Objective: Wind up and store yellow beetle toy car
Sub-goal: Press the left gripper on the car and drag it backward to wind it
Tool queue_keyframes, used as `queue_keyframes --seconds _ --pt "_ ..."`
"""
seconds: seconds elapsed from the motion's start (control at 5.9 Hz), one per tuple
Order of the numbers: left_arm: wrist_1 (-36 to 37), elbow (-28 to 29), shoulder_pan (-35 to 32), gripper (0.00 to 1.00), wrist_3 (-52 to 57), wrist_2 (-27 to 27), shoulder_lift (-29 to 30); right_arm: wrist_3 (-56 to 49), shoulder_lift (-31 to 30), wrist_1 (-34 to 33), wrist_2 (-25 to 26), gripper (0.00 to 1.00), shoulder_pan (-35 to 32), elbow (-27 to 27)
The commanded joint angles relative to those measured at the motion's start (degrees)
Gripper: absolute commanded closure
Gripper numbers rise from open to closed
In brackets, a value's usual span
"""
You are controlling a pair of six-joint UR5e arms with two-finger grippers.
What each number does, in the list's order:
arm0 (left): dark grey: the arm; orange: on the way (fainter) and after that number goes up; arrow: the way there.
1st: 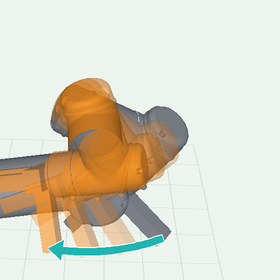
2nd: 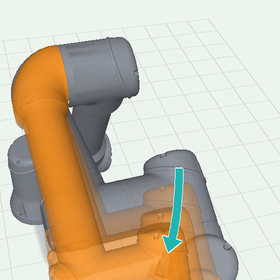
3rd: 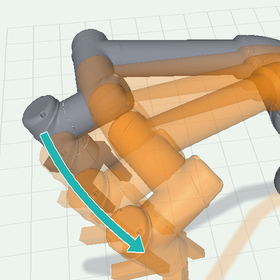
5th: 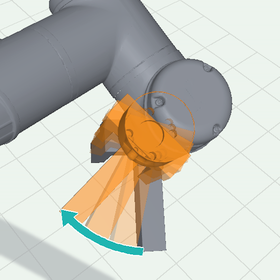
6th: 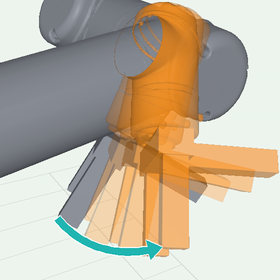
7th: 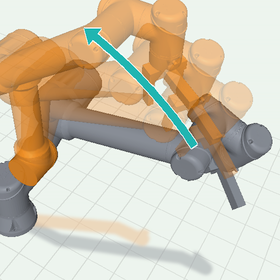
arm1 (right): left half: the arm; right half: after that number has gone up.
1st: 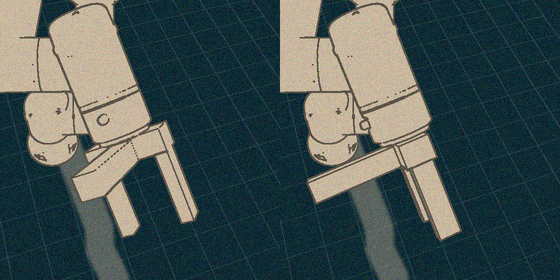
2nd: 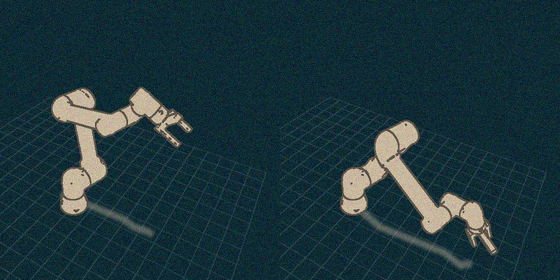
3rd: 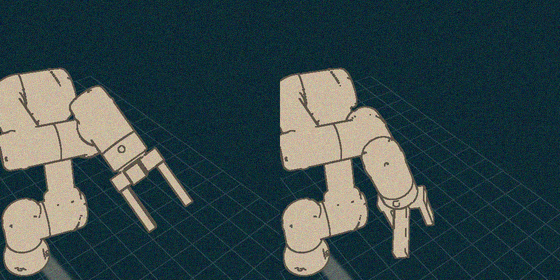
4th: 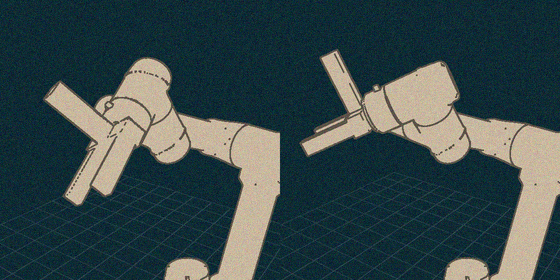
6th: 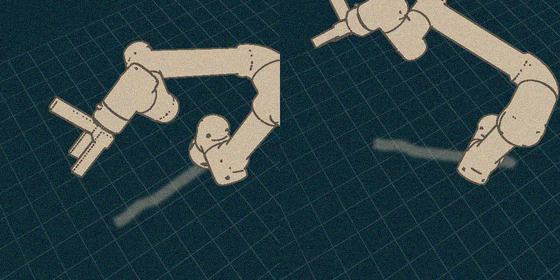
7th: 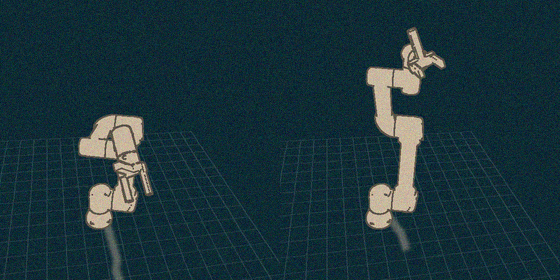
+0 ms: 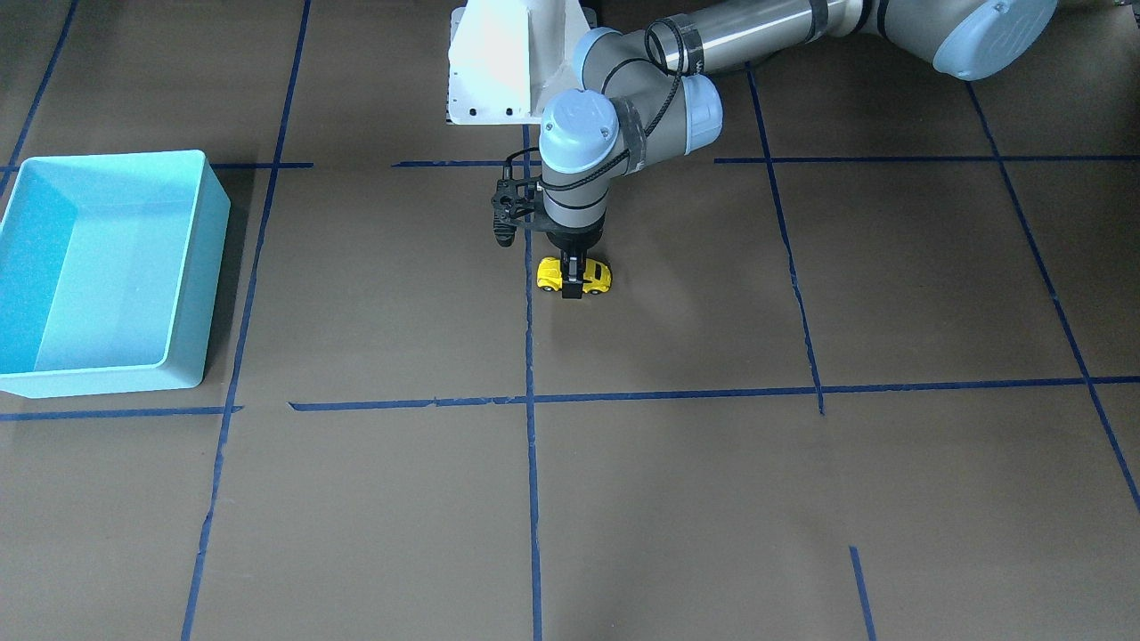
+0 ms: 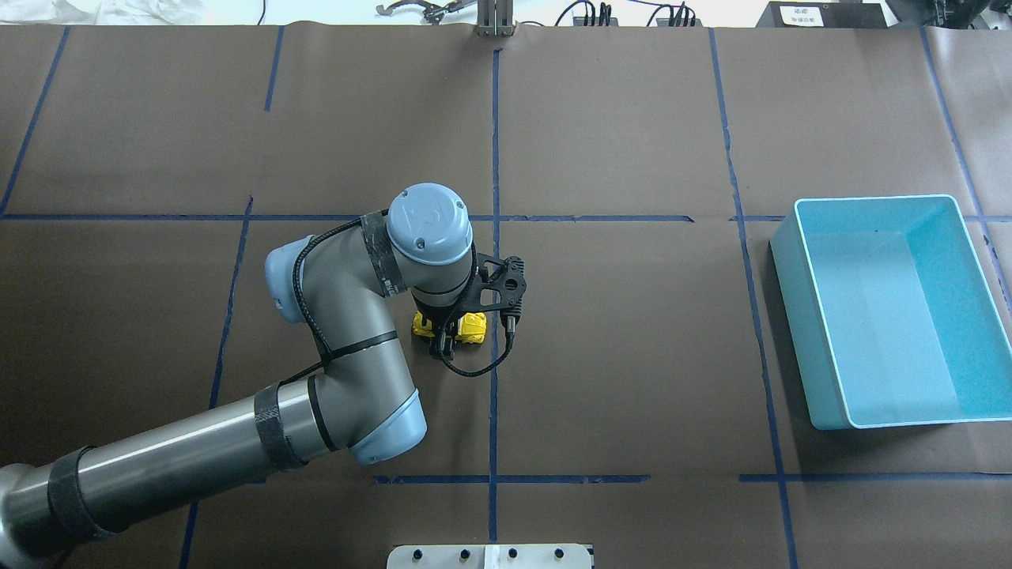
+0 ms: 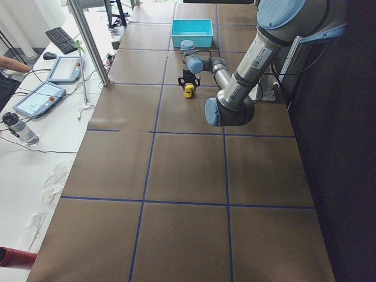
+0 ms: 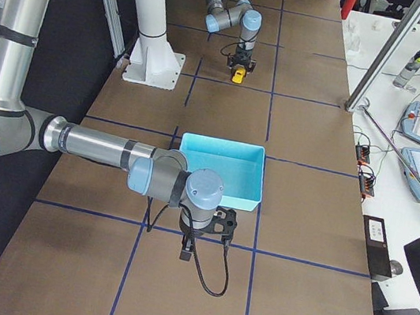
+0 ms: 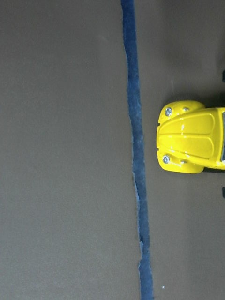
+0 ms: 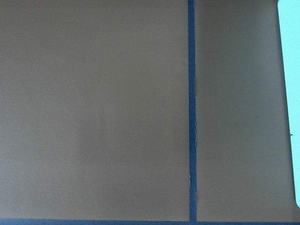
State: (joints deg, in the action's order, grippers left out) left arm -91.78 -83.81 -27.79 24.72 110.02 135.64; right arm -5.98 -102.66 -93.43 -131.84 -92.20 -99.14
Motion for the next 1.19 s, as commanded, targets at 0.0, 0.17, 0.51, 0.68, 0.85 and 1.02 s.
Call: queue_keyframes --seconds 0.0,0.17,0.51,0.68,0.85,1.02 --pt "0.46 -1.43 -0.68 0.81 0.15 0.19 -0.55 0.00 0.00 0.00 0.00 0.00 0.00 -0.09" --pt "0.46 -1.88 -1.21 0.95 0.06 0.37 -0.55 0.00 0.00 0.00 0.00 0.00 0.00 0.00" --pt "-0.33 -2.23 -2.27 0.97 0.24 0.55 -0.55 0.00 0.00 0.00 0.00 0.00 0.00 0.00" --pt "-2.42 -2.93 -2.97 0.97 0.24 0.46 -0.81 0.00 0.00 0.00 0.00 0.00 0.00 0.00" --pt "-5.14 -2.76 -3.15 0.99 0.15 0.46 -0.99 0.00 0.00 0.00 0.00 0.00 0.00 0.00" --pt "-8.47 -2.59 -3.06 1.00 -0.37 0.46 -2.38 0.00 0.00 0.00 0.00 0.00 0.00 0.00"
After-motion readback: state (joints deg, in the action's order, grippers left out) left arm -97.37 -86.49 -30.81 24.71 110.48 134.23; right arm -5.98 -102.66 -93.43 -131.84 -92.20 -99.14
